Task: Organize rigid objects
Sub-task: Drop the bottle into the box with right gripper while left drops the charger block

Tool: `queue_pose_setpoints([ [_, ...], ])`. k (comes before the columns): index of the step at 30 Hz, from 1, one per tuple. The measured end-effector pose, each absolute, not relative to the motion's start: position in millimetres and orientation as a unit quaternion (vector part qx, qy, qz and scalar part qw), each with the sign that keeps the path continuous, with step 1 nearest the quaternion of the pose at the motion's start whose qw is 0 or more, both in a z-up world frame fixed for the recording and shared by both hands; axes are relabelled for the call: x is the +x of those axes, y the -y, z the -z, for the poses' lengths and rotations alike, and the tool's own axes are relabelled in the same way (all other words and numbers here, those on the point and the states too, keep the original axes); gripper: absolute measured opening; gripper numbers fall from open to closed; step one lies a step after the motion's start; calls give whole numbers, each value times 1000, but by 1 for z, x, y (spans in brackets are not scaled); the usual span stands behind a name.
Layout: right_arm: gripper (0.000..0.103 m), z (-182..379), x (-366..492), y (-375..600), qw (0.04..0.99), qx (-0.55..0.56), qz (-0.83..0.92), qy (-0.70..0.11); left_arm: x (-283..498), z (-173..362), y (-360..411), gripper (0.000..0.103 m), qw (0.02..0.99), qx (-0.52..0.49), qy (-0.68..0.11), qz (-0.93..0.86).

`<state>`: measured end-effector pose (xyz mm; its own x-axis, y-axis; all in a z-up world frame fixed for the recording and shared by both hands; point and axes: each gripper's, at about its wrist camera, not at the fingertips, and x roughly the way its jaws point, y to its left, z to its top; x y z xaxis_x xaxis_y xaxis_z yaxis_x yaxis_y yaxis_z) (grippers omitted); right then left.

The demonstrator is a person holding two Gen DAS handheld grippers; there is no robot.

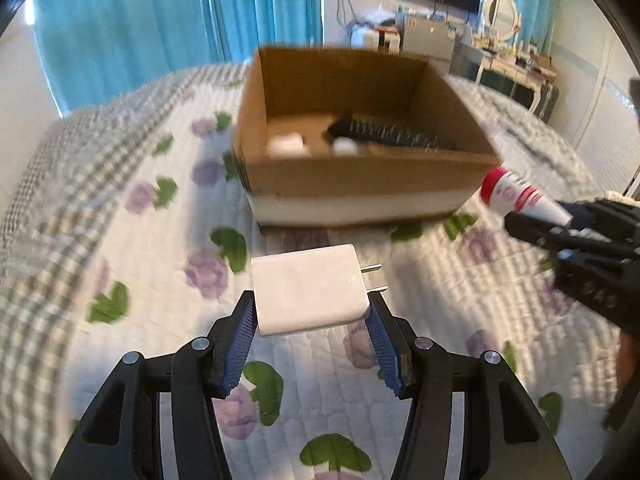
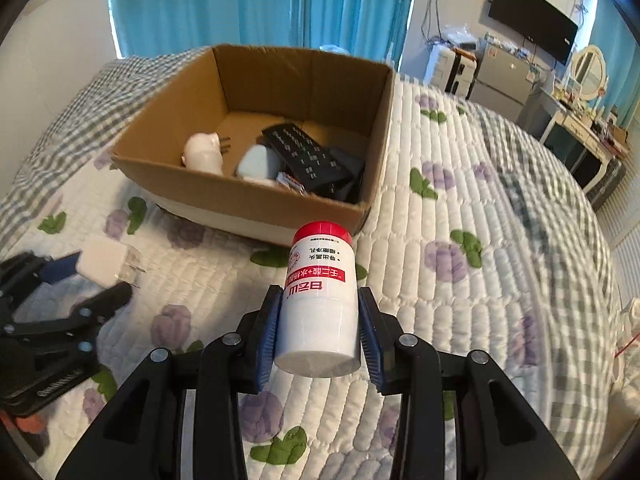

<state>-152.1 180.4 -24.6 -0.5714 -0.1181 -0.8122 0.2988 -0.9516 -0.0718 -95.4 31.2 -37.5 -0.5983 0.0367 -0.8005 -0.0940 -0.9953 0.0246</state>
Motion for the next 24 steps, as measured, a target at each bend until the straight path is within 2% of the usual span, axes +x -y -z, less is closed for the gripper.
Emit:
queue_pose_setpoints([
  [7,36,-22,-152,-180,129,412,894,-119,-106,-22,-25,56,39,-396,-35,-917],
  [14,36,-73,-181,-183,133,374,912,-103,-151,-56,-23,56,34,-365,-35,-930],
  [19,36,-91,-214,-178,132,359,919,-95,-196,-52,-23,56,27,-362,-44,-931],
  [24,36,-82,-252,-176,133,363,918,-85,-236,-26,-24,56,28,-384,-39,-922],
])
